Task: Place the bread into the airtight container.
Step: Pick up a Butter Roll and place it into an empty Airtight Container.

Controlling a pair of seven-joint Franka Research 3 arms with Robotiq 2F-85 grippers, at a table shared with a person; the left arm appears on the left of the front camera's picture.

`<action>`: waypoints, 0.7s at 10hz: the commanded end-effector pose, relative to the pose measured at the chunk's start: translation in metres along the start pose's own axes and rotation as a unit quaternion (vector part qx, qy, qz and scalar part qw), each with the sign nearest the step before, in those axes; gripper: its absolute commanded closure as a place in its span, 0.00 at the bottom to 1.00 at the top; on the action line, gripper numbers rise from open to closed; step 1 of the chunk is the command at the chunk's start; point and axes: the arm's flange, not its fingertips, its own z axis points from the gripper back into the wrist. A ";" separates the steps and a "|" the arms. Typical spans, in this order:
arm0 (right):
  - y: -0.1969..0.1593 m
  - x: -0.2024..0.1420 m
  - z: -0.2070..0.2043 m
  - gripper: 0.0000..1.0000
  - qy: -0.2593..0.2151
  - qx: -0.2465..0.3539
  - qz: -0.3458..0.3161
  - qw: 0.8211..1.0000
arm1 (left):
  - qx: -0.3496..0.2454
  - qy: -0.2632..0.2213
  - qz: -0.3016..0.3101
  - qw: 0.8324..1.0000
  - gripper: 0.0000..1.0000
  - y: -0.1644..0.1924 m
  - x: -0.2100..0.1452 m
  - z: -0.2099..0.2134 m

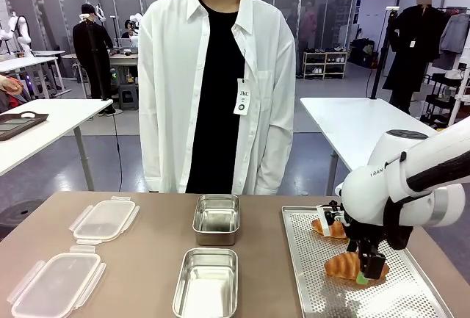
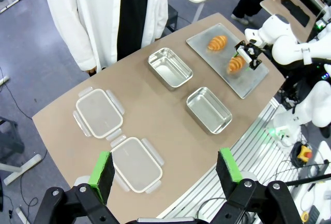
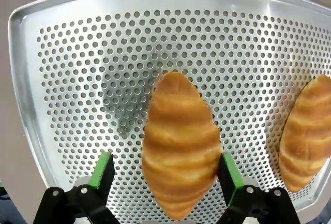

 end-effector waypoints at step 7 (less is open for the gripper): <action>-0.011 -0.001 -0.005 0.65 0.001 -0.011 0.001 1.000 | -0.003 -0.001 -0.004 1.000 0.00 -0.001 0.001 0.000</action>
